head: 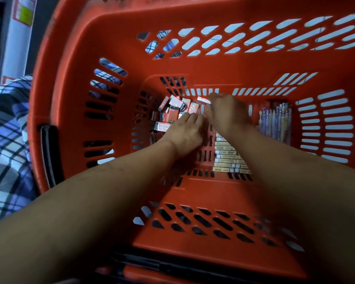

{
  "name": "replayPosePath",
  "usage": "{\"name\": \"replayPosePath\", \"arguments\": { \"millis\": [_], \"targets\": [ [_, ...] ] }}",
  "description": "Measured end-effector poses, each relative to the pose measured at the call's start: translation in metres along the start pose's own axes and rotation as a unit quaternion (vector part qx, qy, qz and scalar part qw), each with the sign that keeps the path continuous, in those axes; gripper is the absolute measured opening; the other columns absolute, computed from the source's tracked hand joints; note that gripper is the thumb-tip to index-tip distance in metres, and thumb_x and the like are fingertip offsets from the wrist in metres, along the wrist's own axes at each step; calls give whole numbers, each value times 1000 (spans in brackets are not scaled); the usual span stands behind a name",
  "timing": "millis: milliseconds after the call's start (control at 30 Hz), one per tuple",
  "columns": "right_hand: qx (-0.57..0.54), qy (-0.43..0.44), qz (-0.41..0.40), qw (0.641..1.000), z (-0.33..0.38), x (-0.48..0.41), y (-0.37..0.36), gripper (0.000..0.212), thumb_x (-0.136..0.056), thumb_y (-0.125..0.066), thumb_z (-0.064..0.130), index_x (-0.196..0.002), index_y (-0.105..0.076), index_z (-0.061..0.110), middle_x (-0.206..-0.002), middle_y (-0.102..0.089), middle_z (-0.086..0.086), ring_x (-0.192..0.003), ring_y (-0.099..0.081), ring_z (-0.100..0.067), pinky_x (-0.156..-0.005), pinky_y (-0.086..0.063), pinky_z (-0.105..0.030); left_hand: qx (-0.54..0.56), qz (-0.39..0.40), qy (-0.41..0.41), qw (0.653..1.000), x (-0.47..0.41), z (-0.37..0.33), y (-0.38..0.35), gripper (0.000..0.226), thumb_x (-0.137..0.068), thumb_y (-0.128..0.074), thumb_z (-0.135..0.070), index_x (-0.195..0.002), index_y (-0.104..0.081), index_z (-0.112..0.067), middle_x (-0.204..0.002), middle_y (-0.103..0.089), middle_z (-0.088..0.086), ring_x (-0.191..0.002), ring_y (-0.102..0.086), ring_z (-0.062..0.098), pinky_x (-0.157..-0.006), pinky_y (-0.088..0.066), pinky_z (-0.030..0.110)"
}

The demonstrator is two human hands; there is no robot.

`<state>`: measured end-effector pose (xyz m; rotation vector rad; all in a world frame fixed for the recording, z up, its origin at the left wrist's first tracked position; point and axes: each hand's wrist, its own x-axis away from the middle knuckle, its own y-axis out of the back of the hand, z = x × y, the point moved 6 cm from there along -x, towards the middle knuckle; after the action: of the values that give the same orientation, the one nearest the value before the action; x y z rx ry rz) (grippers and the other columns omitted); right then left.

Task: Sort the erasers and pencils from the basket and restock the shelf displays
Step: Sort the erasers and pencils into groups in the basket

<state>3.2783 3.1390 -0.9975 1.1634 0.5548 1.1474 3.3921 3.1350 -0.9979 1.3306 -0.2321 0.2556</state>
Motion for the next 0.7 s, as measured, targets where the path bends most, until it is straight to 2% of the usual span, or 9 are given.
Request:
{"name": "replayPosePath", "arguments": {
  "millis": [67, 233, 400, 467, 533, 600, 633, 667, 700],
  "targets": [
    [-42, 9, -31, 999, -4, 2, 2, 25, -94, -56, 19, -111, -67, 3, -101, -70, -21, -91, -67, -43, -73, -52, -41, -4, 10, -12, 1000, 2, -4, -2, 10, -77, -66, -13, -77, -75, -9, -78, -63, 8, -69, -59, 26, -66, -44, 35],
    [-88, 19, -65, 994, -6, 4, 3, 22, -92, -56, 21, -99, -68, 4, -90, -69, -19, -81, -65, -41, -64, -50, -40, -1, 3, -26, 1000, 2, -1, -2, 22, -86, -53, -9, -79, -74, -12, -75, -63, 7, -68, -59, 27, -65, -43, 35],
    [-155, -27, -74, 985, -9, 5, 5, 23, -89, -58, 25, -94, -71, 7, -80, -70, -17, -78, -66, -39, -64, -53, -39, 10, -52, -45, 998, 4, 4, 22, 27, -86, -46, -6, -81, -72, -11, -82, -67, 12, -71, -61, 29, -68, -44, 37],
    [-202, -58, -67, 975, -12, 5, 7, 19, -87, -62, 27, -88, -72, 11, -76, -72, -11, -75, -68, -33, -66, -53, -35, 9, -42, -57, 997, 6, -2, 24, 28, -84, -44, -8, -83, -72, -11, -85, -68, 15, -71, -62, 31, -67, -45, 37],
    [-259, -96, -29, 961, -12, 3, 6, 17, -87, -68, 27, -82, -74, 12, -71, -71, -4, -70, -66, -21, -66, -49, -30, 26, -14, -20, 999, 6, -2, 33, 36, -82, -38, -8, -86, -75, -11, -85, -69, 15, -67, -62, 30, -62, -46, 34],
    [-323, -115, 35, 939, -5, 0, 0, 14, -85, -70, 24, -79, -75, 12, -69, -70, -2, -69, -64, -14, -67, -47, -28, 27, 14, 44, 999, 5, 2, 43, 55, -82, -26, -6, -109, -73, -6, -101, -67, 18, -79, -66, 32, -69, -49, 34],
    [-348, -117, 63, 928, 1, -1, -2, 12, -85, -70, 20, -78, -76, 12, -70, -71, -4, -68, -63, -12, -66, -48, -28, 24, 38, 88, 995, 4, 5, 41, 64, -83, -16, -4, -128, -62, 2, -117, -61, 24, -96, -65, 37, -79, -49, 37],
    [-370, -118, 85, 918, 8, -3, -4, 11, -85, -69, 16, -78, -76, 12, -69, -71, -5, -64, -63, -11, -63, -48, -29, 45, 106, 141, 983, 6, 9, 34, 66, -85, -10, -2, -139, -46, 10, -129, -52, 28, -110, -59, 41, -89, -47, 41],
    [-388, -120, 100, 908, 14, -4, -5, 11, -85, -68, 14, -77, -75, 11, -65, -70, -5, -56, -61, -11, -57, -48, -27, 76, 158, 189, 966, 8, 15, 27, 61, -90, -9, -1, -143, -36, 14, -135, -46, 31, -118, -53, 43, -94, -44, 43]
  ]
}}
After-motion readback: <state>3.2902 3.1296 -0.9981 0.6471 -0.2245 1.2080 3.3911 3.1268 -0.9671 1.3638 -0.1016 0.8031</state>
